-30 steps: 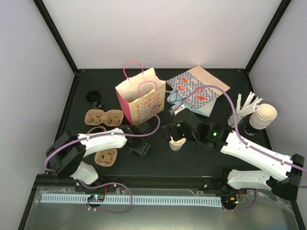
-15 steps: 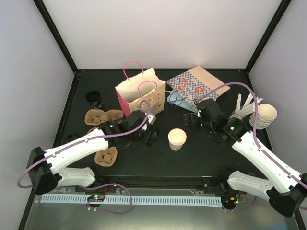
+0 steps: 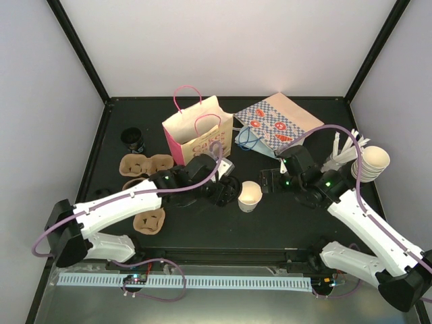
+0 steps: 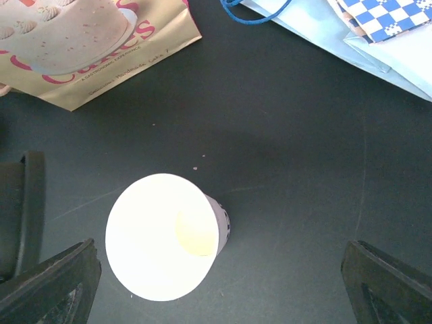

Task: Pack the takeout coffee

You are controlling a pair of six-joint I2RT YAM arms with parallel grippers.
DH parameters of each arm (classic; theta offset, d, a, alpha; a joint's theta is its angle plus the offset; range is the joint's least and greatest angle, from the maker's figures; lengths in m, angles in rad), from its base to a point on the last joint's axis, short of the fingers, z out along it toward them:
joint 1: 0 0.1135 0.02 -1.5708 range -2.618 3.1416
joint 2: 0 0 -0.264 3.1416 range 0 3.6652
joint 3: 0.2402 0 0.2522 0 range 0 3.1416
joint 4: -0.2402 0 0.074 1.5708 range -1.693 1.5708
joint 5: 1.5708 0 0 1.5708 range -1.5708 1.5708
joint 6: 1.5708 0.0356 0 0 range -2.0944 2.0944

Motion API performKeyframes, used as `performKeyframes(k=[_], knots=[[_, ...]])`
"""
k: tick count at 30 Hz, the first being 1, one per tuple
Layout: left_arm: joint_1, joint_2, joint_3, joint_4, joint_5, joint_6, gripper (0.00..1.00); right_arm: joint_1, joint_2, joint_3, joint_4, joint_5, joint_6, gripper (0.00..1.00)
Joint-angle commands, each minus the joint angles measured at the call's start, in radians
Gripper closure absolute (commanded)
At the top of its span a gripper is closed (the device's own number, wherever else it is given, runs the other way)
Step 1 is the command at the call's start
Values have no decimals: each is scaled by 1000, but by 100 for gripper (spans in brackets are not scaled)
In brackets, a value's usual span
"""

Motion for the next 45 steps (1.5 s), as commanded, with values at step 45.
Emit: performKeyframes(k=[45], knots=[[-101,222,188,20,-69,171,23,-47,-91,-85,-33,-106,54,0]])
